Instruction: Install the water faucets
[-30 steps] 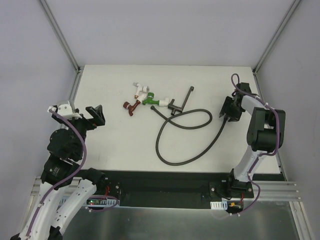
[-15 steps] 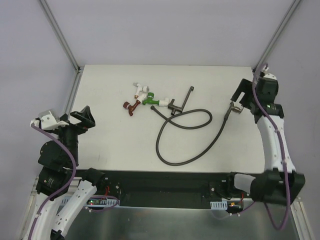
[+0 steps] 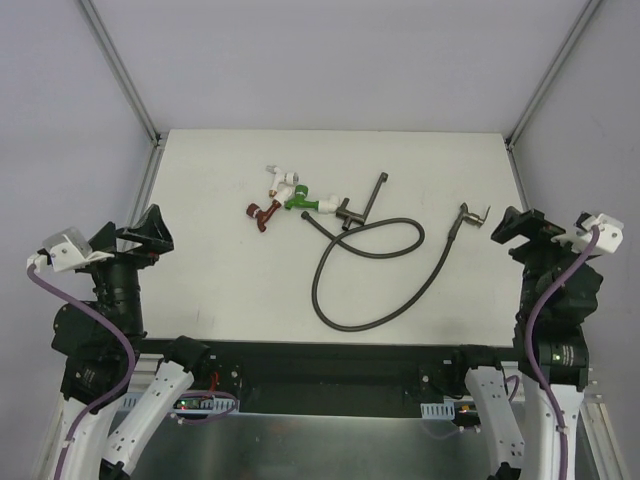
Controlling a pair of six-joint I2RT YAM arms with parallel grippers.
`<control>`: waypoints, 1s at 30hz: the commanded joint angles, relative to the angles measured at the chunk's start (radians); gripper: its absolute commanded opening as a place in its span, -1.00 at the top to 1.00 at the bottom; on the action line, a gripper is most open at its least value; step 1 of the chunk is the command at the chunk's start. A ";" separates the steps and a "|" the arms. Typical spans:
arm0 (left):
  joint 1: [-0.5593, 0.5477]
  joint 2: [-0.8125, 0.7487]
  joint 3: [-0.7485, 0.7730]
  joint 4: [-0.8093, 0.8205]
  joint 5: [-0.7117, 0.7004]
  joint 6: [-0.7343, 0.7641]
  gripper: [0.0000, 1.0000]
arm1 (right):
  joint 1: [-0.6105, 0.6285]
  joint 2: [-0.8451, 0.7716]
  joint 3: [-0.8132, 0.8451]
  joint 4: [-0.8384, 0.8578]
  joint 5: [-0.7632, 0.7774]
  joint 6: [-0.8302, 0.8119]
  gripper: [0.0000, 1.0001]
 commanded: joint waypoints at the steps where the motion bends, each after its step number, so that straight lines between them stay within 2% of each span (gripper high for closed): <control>1: 0.011 0.036 0.059 0.090 0.077 0.056 -0.98 | 0.094 -0.100 -0.031 0.038 0.267 -0.021 -0.92; 4: 0.011 0.056 0.056 0.113 0.123 0.053 -0.98 | 0.178 -0.177 -0.037 -0.001 0.437 0.003 -0.92; 7: 0.011 0.072 0.036 0.118 0.151 0.038 -0.98 | 0.255 -0.269 -0.054 -0.007 0.505 -0.082 -0.92; 10: 0.011 0.079 -0.011 0.120 0.174 0.012 -0.98 | 0.312 -0.373 -0.105 -0.022 0.533 -0.158 -0.92; 18: 0.013 0.108 -0.102 0.118 0.200 -0.017 -0.98 | 0.419 -0.632 -0.310 -0.033 0.627 -0.153 -0.92; 21: 0.026 0.115 -0.108 0.120 0.204 -0.019 -0.98 | 0.432 -0.661 -0.350 0.019 0.659 -0.141 -0.92; 30: 0.120 0.085 -0.124 0.118 0.264 -0.066 -0.98 | 0.432 -0.603 -0.353 0.032 0.616 -0.143 -0.92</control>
